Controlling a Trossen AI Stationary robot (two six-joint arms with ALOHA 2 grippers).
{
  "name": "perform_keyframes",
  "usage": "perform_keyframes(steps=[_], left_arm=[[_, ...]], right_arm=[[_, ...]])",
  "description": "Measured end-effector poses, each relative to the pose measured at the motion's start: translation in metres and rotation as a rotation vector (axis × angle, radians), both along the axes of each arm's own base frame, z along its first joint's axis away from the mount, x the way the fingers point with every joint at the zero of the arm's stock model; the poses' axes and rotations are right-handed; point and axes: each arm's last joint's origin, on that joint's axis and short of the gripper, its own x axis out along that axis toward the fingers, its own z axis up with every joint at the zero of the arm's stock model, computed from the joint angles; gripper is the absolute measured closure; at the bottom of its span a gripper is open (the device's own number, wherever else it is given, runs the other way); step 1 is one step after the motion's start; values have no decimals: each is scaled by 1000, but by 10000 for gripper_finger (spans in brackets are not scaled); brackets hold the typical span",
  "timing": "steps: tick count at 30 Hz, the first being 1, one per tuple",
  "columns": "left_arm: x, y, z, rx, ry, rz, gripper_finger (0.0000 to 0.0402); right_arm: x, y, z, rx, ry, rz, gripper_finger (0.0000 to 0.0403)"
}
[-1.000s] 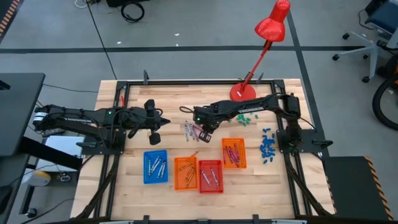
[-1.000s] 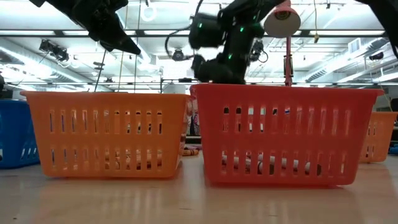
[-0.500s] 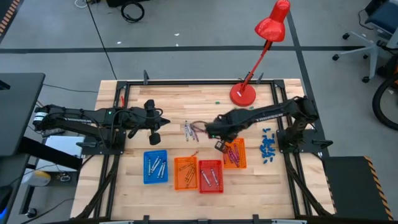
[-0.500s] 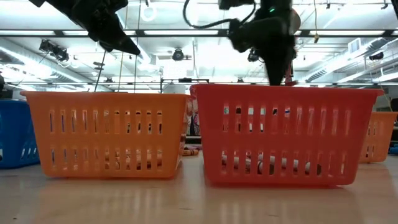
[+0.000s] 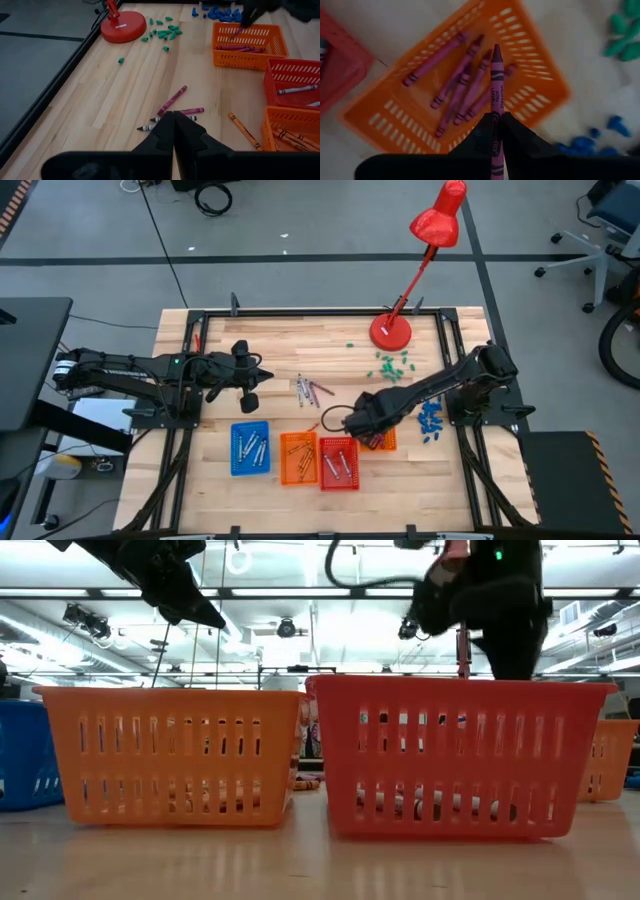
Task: Sort crayons
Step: Put the red crayon into the right orange bin
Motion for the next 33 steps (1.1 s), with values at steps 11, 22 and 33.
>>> perform_keyframes(steps=[11, 22, 33], left_arm=[[0, 0, 0, 1, -4, 0, 395], [0, 0, 1, 1, -7, -1, 395], [0, 0, 1, 1, -6, -1, 395]], right_arm=[[-6, -10, -44, 87, -34, -51, 301], [21, -20, 12, 11, -119, 54, 273], [58, -60, 14, -94, -324, 179, 273]])
